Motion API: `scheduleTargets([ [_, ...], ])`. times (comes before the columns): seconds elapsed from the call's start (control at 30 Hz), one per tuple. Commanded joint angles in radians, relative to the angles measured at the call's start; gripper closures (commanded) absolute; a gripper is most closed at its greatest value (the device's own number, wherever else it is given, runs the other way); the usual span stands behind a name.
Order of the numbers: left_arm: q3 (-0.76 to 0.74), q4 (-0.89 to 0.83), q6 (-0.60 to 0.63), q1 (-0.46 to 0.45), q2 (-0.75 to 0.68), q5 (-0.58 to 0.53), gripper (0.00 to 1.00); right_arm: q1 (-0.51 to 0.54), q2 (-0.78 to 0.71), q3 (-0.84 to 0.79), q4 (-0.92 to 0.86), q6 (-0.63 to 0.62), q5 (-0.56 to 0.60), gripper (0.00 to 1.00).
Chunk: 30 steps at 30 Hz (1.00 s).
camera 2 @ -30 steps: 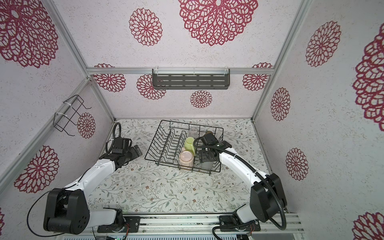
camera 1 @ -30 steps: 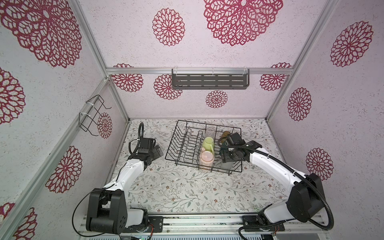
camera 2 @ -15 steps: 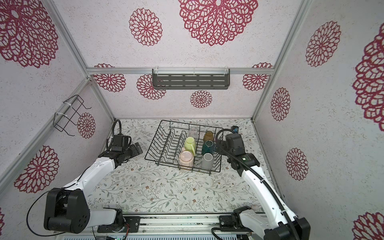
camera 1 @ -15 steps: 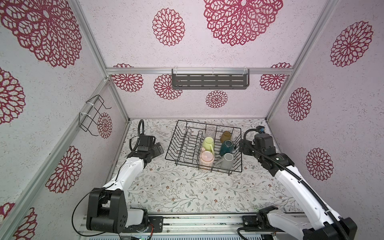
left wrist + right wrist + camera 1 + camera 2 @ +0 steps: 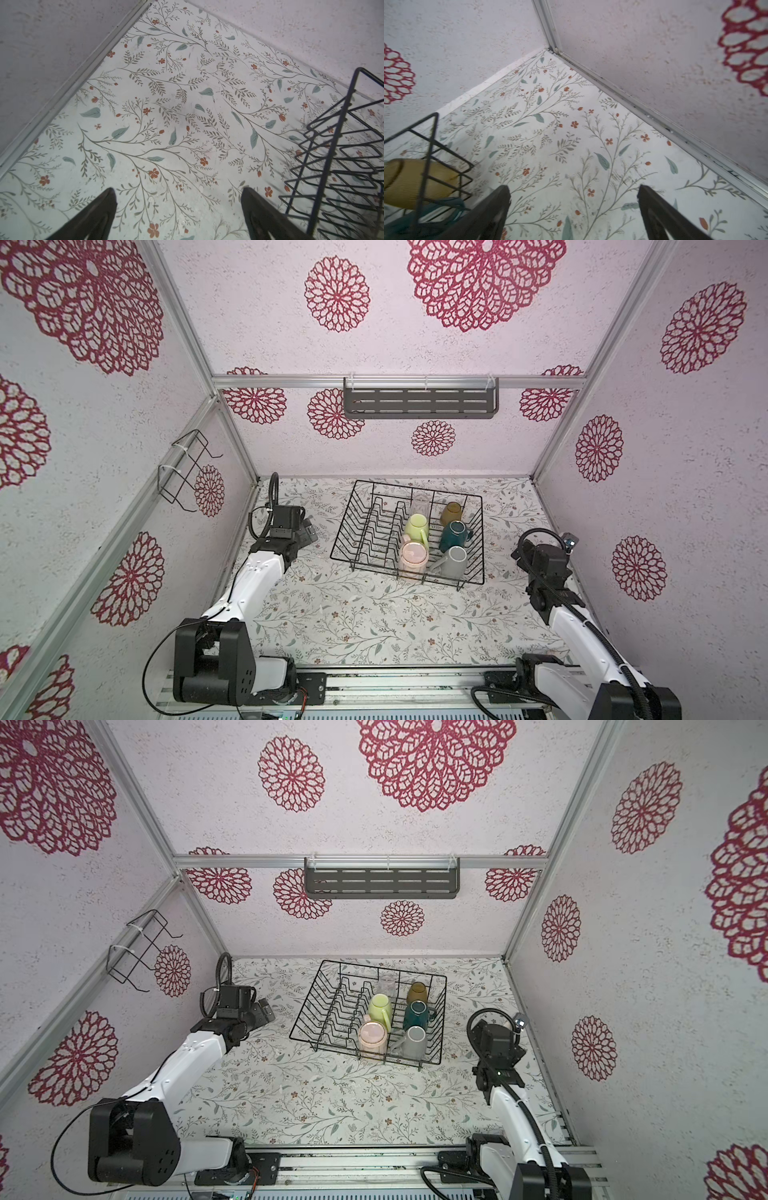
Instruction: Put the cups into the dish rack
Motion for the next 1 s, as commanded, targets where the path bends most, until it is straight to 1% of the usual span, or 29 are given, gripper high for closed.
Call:
scheduleTargets([
  [0.0, -0.025, 0.094, 0.070, 0.006, 0.031, -0.078, 0.03, -0.004, 0.004, -0.103, 0.391, -0.158, 0.075, 0.01],
  [0.03, -0.041, 0.139, 0.144, 0.006, 0.039, -0.046, 0.03, -0.004, 0.030, -0.125, 0.455, -0.170, 0.051, 0.01],
  [0.07, -0.066, 0.203, 0.252, 0.005, 0.046, 0.027, 0.03, -0.004, 0.068, -0.133, 0.498, -0.177, 0.037, 0.01],
  [0.1, -0.090, 0.256, 0.319, 0.002, 0.048, 0.068, 0.03, -0.004, 0.103, -0.134, 0.523, -0.190, 0.032, 0.01],
  [0.13, -0.123, 0.325, 0.355, -0.005, 0.048, 0.044, 0.03, -0.003, 0.150, -0.135, 0.558, -0.218, 0.015, 0.01],
  [0.2, -0.154, 0.372, 0.383, -0.007, 0.040, -0.006, 0.03, -0.003, 0.231, -0.157, 0.683, -0.330, -0.089, 0.01],
  [0.23, -0.192, 0.439, 0.406, -0.006, 0.032, -0.009, 0.03, -0.002, 0.273, -0.185, 0.781, -0.337, -0.124, 0.01],
  [0.27, -0.243, 0.535, 0.446, -0.006, 0.027, 0.019, 0.03, -0.002, 0.318, -0.215, 0.900, -0.350, -0.146, 0.01],
  [0.3, -0.292, 0.643, 0.472, -0.004, 0.027, 0.054, 0.03, 0.001, 0.362, -0.226, 0.980, -0.372, -0.155, 0.01],
  [0.37, -0.402, 0.889, 0.473, 0.006, 0.052, 0.085, 0.03, 0.000, 0.432, -0.201, 0.996, -0.366, -0.149, 0.01],
  [0.4, -0.408, 0.911, 0.477, 0.006, 0.065, 0.072, 0.03, 0.000, 0.461, -0.194, 1.006, -0.369, -0.164, 0.01],
  [0.43, -0.392, 0.873, 0.475, 0.009, 0.059, 0.108, 0.03, 0.001, 0.492, -0.187, 1.021, -0.376, -0.179, 0.01],
  [0.47, -0.394, 0.905, 0.484, 0.019, 0.074, 0.140, 0.03, 0.001, 0.515, -0.182, 1.033, -0.388, -0.201, 0.01],
  [0.5, -0.379, 0.898, 0.479, 0.026, 0.090, 0.151, 0.03, 0.003, 0.536, -0.174, 1.036, -0.391, -0.212, 0.01],
  [0.53, -0.349, 0.838, 0.476, 0.033, 0.100, 0.165, 0.03, 0.003, 0.572, -0.174, 1.067, -0.397, -0.226, 0.01],
  [0.57, -0.333, 0.822, 0.480, 0.047, 0.111, 0.213, 0.03, 0.010, 0.576, -0.180, 1.094, -0.410, -0.238, 0.01],
  [0.6, -0.320, 0.818, 0.481, 0.064, 0.124, 0.282, 0.03, 0.014, 0.567, -0.179, 1.070, -0.419, -0.243, 0.01],
  [0.63, -0.301, 0.783, 0.486, 0.081, 0.134, 0.342, 0.03, 0.014, 0.582, -0.185, 1.113, -0.423, -0.255, 0.01],
  [0.67, -0.285, 0.757, 0.475, 0.091, 0.137, 0.364, 0.03, 0.015, 0.571, -0.196, 1.110, -0.425, -0.254, 0.01],
  [0.73, -0.306, 0.789, 0.453, 0.093, 0.125, 0.337, 0.03, 0.015, 0.582, -0.201, 1.139, -0.425, -0.254, 0.01],
  [0.8, -0.364, 0.863, 0.437, 0.093, 0.089, 0.279, 0.03, 0.016, 0.579, -0.189, 1.116, -0.426, -0.256, 0.01],
  [0.87, -0.405, 0.897, 0.428, 0.093, 0.052, 0.227, 0.03, 0.016, 0.574, -0.178, 1.085, -0.442, -0.286, 0.01],
  [0.9, -0.412, 0.899, 0.433, 0.093, 0.045, 0.224, 0.03, 0.016, 0.579, -0.169, 1.079, -0.445, -0.298, 0.01],
  [0.97, -0.420, 0.915, 0.492, 0.087, 0.044, 0.221, 0.03, 0.020, 0.577, -0.131, 0.998, -0.447, -0.293, 0.01],
])
